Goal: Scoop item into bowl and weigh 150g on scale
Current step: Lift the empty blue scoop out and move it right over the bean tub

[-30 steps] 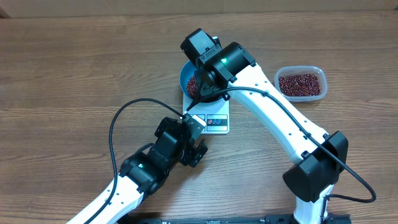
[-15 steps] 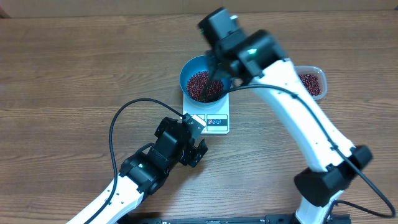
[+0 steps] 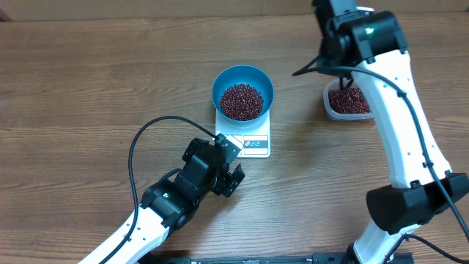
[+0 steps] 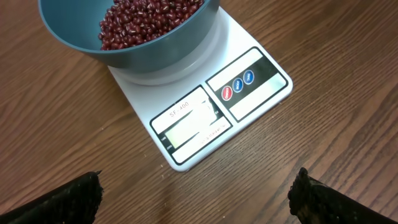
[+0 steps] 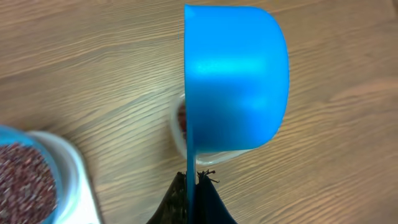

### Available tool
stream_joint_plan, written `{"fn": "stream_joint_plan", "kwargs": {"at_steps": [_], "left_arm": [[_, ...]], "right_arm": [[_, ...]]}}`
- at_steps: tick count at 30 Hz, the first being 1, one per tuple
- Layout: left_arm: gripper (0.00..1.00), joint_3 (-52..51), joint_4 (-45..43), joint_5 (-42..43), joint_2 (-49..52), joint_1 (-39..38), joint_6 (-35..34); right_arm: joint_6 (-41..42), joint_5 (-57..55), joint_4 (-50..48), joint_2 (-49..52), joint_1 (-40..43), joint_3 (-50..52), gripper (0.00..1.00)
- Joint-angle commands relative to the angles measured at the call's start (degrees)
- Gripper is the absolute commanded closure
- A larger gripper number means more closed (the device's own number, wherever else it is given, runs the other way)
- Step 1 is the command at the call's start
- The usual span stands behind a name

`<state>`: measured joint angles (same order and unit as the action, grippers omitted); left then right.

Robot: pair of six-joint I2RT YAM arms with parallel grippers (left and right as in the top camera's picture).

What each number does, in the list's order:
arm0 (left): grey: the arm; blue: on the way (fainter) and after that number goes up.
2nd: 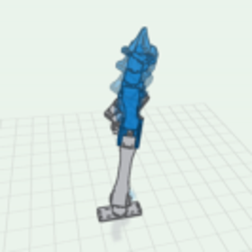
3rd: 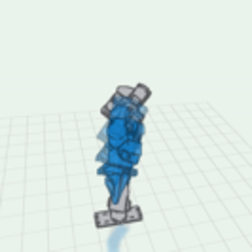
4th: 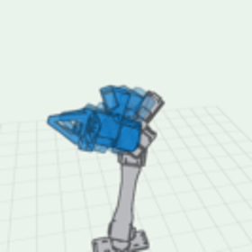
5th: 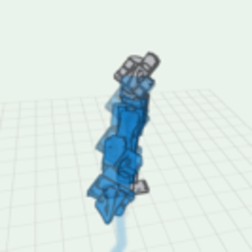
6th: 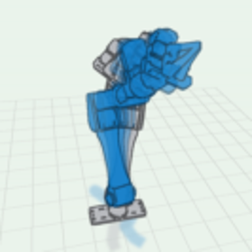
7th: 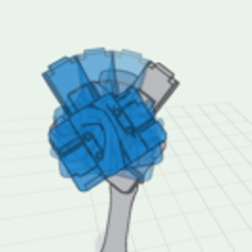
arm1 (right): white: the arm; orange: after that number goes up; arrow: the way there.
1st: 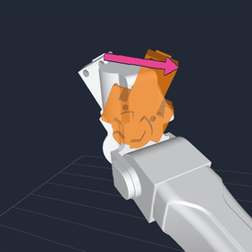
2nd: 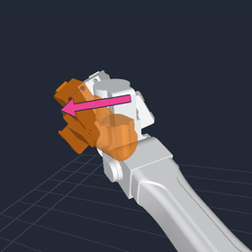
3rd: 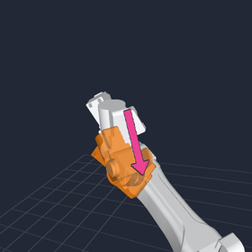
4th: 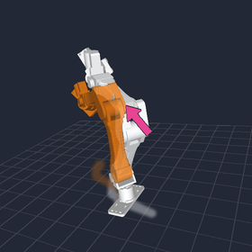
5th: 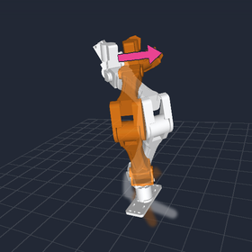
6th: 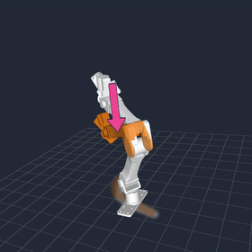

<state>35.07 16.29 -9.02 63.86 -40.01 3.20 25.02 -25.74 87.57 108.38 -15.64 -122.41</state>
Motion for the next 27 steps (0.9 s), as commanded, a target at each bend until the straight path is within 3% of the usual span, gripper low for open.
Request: {"fn": "stream_joint_plan", "kwargs": {"at_steps": [1,15,27], "left_arm": [[0.00,-0.39,-0.04,0.02,-0.55,0.24,0.66],[0.01,-0.39,-0.04,0.02,-0.55,0.24,0.66],[0.00,-0.39,-0.04,0.04,-0.55,0.24,0.66]], "right_arm": [[0.76,-0.63,-0.28,-0.96,3.04,3.13,0.96],[0.72,1.09,-10.03,-0.94,5.01,24.11,0.96],[0.68,-6.34,-17.20,-0.94,5.01,32.09,0.96]]}}
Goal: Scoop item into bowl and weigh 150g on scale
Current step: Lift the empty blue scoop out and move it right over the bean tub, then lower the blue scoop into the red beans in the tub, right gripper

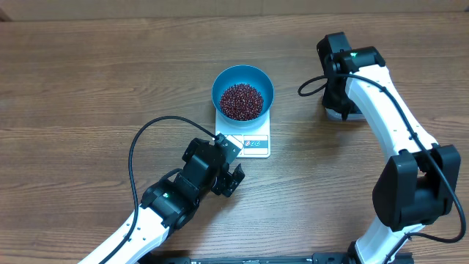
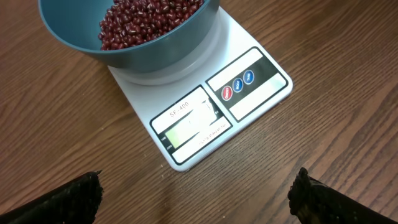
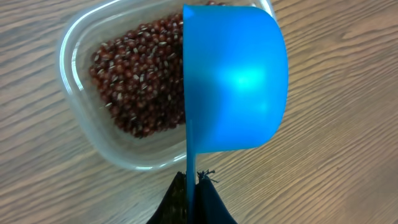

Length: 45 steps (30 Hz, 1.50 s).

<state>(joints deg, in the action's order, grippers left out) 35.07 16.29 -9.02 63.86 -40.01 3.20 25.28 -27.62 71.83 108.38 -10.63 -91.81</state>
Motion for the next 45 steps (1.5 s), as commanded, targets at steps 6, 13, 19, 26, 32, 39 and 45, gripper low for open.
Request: {"fn": "stream_joint_plan", "kwargs": {"at_steps": [6,13,19,26,32,39,45], "left_arm": [[0.01,-0.39,-0.04,0.02,-0.55,0.24,0.66],[0.00,-0.39,-0.04,0.02,-0.55,0.24,0.66],[0.00,-0.39,-0.04,0.02,-0.55,0.24,0.66],[0.00,-0.39,-0.07,0.02,-0.55,0.24,0.66],[0.01,-0.39,-0.04,0.02,-0.55,0.24,0.66],[0.01,-0.39,-0.04,0.02,-0.55,0.24,0.66],[0.01,-0.39,-0.04,0.02,-0.55,0.24,0.66]], "right_arm": [[0.00,-4.94,-4.74,-0.94,0.42,3.10,0.96],[0.00,-4.26,-6.27,-0.90,0.66,3.96,0.96],[0.00,-3.19,-8.61,-0.90,0.66,5.95,0.96],[0.02,-3.15,-9.57,-0.90,0.66,8.41,0.96],[0.00,0.35,-10.49,-0.90,0.66,10.19,0.96],[0.00,10.47,-11.63,-0.90,0.63,10.54,0.96],[0.00,11.47,-11.50,-0.90,0.66,10.38,0.96]]}}
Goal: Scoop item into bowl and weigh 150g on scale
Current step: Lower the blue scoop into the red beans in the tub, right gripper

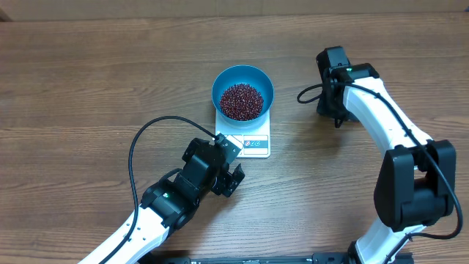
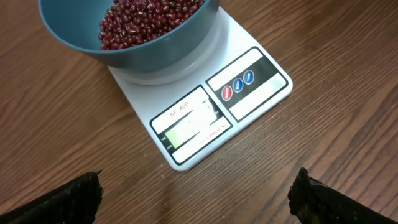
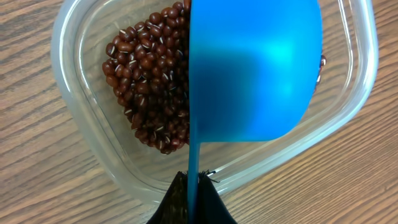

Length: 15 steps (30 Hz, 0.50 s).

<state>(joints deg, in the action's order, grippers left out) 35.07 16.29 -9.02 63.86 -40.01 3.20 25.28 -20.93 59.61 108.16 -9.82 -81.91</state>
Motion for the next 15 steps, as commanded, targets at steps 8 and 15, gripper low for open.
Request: {"fn": "stream_joint_plan", "kwargs": {"at_steps": [8,15], "left_arm": [[0.01,-0.39,-0.04,0.02,-0.55,0.24,0.66],[0.01,-0.39,-0.07,0.02,-0.55,0.24,0.66]], "right_arm": [[0.00,4.76,1.14,-0.70,-0.15,-0.81,0.96],[-0.20,6.29,1.14,-0.70,-0.11,-4.35,0.96]]}}
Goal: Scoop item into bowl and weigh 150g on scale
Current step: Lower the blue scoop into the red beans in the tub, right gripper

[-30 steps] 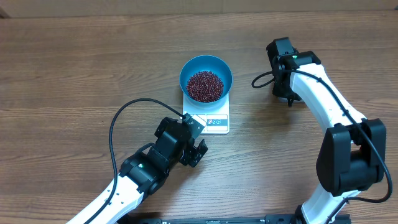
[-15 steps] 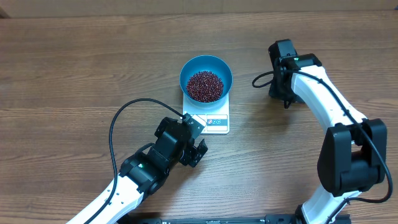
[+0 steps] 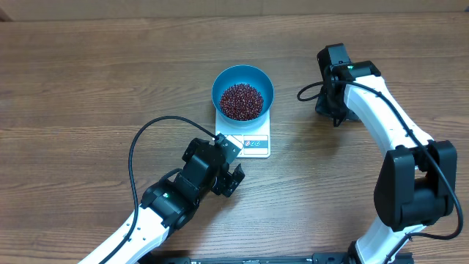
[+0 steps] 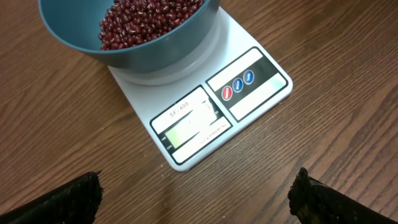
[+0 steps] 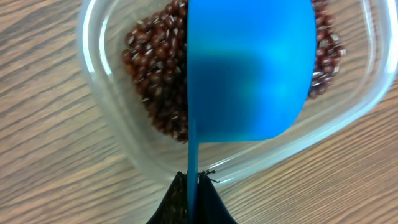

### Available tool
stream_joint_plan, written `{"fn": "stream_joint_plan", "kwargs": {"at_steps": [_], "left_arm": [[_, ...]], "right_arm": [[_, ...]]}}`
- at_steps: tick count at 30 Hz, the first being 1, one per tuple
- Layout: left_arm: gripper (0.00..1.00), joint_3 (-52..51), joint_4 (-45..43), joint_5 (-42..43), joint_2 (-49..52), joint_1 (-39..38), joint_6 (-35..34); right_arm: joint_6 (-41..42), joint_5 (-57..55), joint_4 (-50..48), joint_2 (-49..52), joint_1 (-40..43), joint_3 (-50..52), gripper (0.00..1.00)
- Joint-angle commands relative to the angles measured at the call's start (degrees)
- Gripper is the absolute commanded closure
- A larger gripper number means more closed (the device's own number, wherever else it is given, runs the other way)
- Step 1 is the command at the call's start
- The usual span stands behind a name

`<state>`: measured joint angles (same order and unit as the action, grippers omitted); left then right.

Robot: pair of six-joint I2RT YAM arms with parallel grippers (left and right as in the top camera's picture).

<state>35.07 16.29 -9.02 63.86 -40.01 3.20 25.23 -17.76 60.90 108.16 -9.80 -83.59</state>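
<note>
A blue bowl (image 3: 242,93) of red beans stands on the white scale (image 3: 249,141); in the left wrist view the bowl (image 4: 124,37) sits above the scale's display (image 4: 189,127), whose reading is not legible. My right gripper (image 5: 193,180) is shut on the handle of a blue scoop (image 5: 249,68), held on edge inside the clear tub of red beans (image 5: 155,93). Overhead, the right gripper (image 3: 335,110) hides the tub. My left gripper (image 4: 193,199) stands open over the table in front of the scale, empty.
A black cable loops from the left arm across the table (image 3: 88,88) left of the scale. The right arm's cable hangs beside the tub toward the bowl.
The scoop has shifted a little within the tub; the tub now sits slightly higher and further right in the right wrist view. The left arm, bowl and scale have not moved.
The right gripper first held the scoop high beside the tub, with the bowl on the scale holding beans. Then it was lower, over the tub's edge. Then the scoop was down inside the tub among the beans, where it remains. The left gripper stayed open by the scale.
</note>
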Motion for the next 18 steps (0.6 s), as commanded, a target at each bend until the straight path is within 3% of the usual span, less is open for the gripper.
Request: {"fn": "stream_joint_plan", "kwargs": {"at_steps": [1,18], "left_arm": [[0.01,-0.39,-0.07,0.02,-0.55,0.26,0.66],[0.00,-0.39,-0.04,0.04,-0.55,0.24,0.66]], "right_arm": [[-0.15,3.67,-0.17,-0.70,-0.07,-2.97,0.96],[-0.17,18.88,-2.43,-0.70,7.37,-4.31,0.96]]}}
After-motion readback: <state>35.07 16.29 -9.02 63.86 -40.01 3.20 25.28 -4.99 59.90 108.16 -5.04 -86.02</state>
